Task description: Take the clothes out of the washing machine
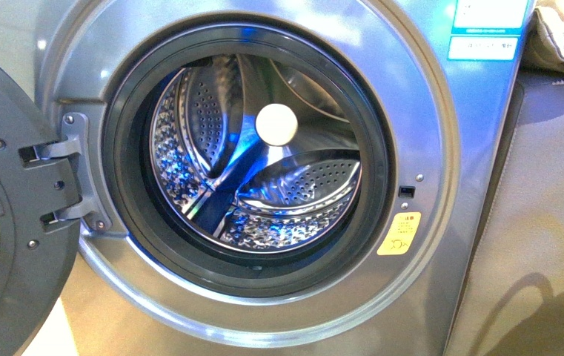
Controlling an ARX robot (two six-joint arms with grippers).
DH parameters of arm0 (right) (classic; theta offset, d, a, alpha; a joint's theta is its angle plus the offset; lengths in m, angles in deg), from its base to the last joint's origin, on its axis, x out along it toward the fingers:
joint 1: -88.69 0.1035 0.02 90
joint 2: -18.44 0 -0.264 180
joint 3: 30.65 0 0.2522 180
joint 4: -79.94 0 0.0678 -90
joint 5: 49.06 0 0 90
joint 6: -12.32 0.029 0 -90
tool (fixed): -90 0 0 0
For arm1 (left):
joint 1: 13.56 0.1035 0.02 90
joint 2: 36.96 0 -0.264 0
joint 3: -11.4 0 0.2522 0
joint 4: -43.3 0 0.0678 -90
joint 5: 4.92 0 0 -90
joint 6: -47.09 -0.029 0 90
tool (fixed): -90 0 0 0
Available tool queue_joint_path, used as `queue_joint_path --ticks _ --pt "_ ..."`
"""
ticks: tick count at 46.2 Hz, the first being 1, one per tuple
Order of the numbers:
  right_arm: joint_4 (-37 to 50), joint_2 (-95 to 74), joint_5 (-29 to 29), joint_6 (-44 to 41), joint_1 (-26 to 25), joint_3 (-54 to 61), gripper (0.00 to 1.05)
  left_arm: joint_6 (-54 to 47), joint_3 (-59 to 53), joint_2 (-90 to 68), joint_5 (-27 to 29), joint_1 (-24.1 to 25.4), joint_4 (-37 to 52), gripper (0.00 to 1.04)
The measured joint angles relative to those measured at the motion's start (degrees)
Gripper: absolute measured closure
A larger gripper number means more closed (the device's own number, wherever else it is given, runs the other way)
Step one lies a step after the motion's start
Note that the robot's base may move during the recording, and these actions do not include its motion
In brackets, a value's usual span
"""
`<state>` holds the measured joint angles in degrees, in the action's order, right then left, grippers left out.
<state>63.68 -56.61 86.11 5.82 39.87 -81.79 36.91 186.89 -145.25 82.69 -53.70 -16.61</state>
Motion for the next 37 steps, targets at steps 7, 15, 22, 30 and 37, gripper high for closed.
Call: queue_joint_path --ticks 7,15,22,30,37 --pt "13.8 8.1 1.0 7.2 2.1 1.3 0.08 0.0 0.1 0.0 0.0 0.0 0.0 0.06" --pt "24.9 18.0 -0.7 14.3 8.0 4.3 0.07 -0.1 0.1 0.0 0.0 0.0 0.0 0.06" --pt "29.5 25.8 -4.6 17.3 15.5 8.6 0.07 -0.1 0.1 0.0 0.0 0.0 0.0 0.06" --pt "20.8 31.5 -18.2 11.1 21.4 11.6 0.27 6.3 -27.7 15.6 30.5 0.3 13.6 0.28" --pt "20.8 38.1 -25.5 7.7 28.2 19.3 0.58 9.2 -76.8 47.0 33.4 8.8 35.6 0.6"
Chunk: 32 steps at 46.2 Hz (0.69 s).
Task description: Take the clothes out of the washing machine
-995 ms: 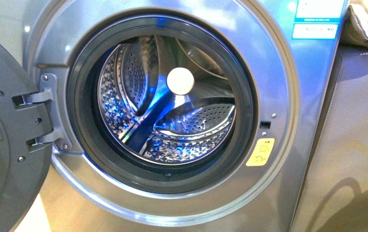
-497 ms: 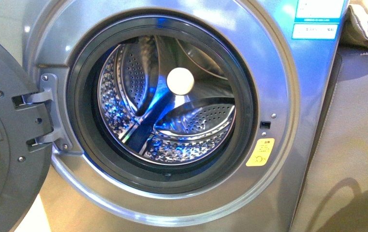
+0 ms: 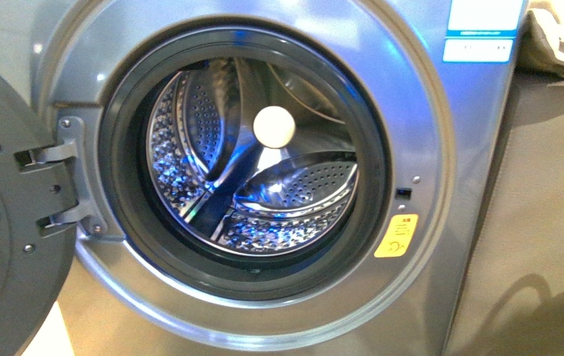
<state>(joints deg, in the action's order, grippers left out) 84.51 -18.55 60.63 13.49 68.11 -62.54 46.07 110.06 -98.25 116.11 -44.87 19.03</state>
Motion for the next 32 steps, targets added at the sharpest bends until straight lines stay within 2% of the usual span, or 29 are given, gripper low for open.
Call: queue_joint_path --ticks 4,9,11,13,17,25,28,32 --pt "0.1 3.2 -2.8 -0.6 3.1 2.8 0.74 0.6 -16.4 10.2 -2.5 3.8 5.6 0.74" --pt "0.1 6.8 -6.5 -0.9 7.0 6.6 0.96 0.9 -36.9 17.3 -8.8 8.5 11.5 0.98" --pt "0.0 7.8 -7.6 -1.0 7.9 7.5 1.03 0.9 -42.1 18.2 -10.6 9.9 12.5 1.02" --pt "-0.2 9.1 -8.6 -1.0 9.0 8.6 1.02 0.9 -47.5 19.0 -13.4 11.1 14.1 1.01" --pt "-0.6 10.9 -10.4 -1.0 10.6 10.0 1.02 0.9 -54.3 22.5 -14.5 14.5 16.2 1.01" --pt "-2.0 15.0 -13.2 -1.0 13.8 12.5 1.02 1.0 -62.7 30.5 -19.5 19.3 20.1 1.01" --pt "-2.8 16.2 -18.2 -1.0 17.0 13.1 1.02 1.1 -65.0 31.7 -20.9 20.4 20.8 1.01" --pt "-3.6 17.8 -19.3 -1.0 19.8 13.8 1.02 1.1 -68.2 33.4 -22.1 22.0 21.3 1.01"
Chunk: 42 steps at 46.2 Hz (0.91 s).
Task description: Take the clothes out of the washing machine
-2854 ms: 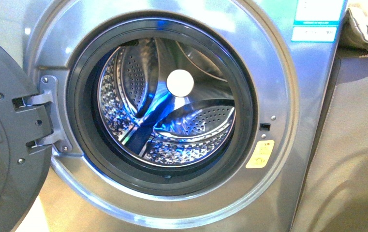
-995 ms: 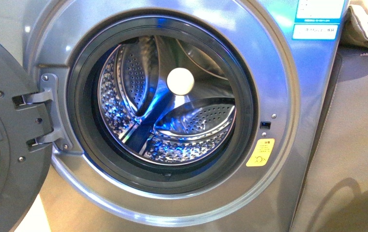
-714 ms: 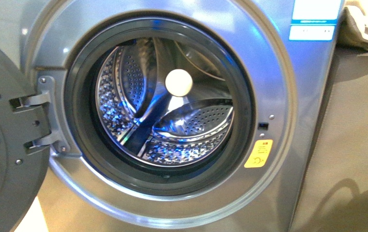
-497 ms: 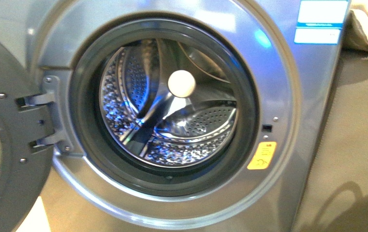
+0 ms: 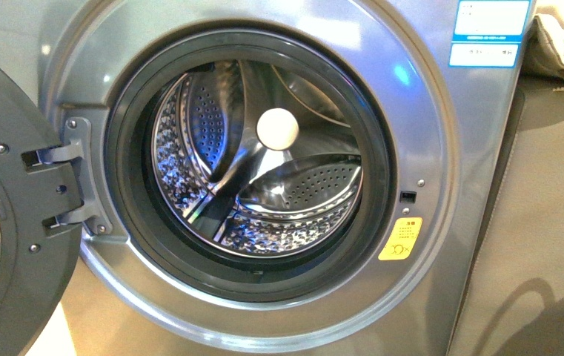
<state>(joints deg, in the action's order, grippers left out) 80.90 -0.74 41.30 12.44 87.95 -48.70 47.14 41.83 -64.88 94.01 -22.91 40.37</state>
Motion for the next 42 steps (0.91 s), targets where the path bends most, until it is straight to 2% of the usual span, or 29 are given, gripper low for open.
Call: queue_joint_path --ticks 7,11,17,27,32,42 --pt "-1.5 2.8 -0.3 0.0 0.5 1.1 1.02 0.0 -4.2 3.2 -2.1 2.4 0.9 1.01" --pt "-2.4 4.1 -0.3 0.0 0.5 1.7 1.02 0.0 -6.2 5.3 -8.0 6.6 0.9 1.01" --pt "-3.5 6.0 -0.3 0.0 0.5 2.3 1.02 0.0 -8.2 7.7 -8.5 9.2 0.9 1.01" --pt "-4.5 9.2 -0.3 0.0 0.5 4.0 1.02 0.0 -11.1 11.2 -8.9 9.3 0.5 1.01" --pt "-14.1 17.0 -0.3 0.0 0.6 4.0 1.02 0.0 -12.3 13.1 -8.9 9.3 -0.3 1.01" --pt "-14.6 18.9 -0.3 0.0 0.6 4.0 1.02 0.0 -13.9 16.3 -8.9 9.3 -1.9 1.01"
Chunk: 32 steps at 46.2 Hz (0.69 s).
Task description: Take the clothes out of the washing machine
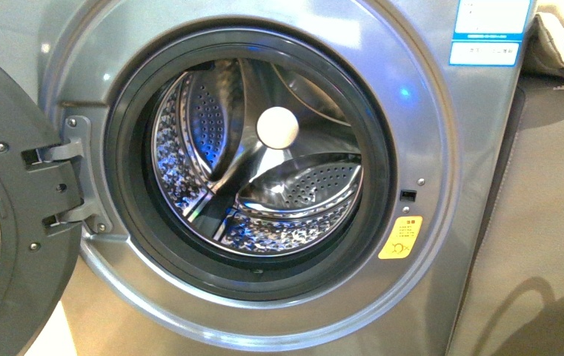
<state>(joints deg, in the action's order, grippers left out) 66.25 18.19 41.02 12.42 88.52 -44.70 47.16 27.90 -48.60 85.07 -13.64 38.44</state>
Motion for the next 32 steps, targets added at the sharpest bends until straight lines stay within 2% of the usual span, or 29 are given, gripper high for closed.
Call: queue_joint_path --ticks 4,10,32 --pt "0.0 0.0 0.0 0.0 0.0 0.0 1.02 0.0 -0.3 1.4 0.0 0.0 -1.0 1.01" --pt "0.0 0.0 0.0 0.0 0.0 0.0 1.02 0.0 -2.2 9.8 0.0 0.0 -8.9 1.01" --pt "-0.1 0.0 0.0 0.0 0.0 0.0 1.02 0.0 -2.2 11.4 0.0 0.0 -8.9 1.01"
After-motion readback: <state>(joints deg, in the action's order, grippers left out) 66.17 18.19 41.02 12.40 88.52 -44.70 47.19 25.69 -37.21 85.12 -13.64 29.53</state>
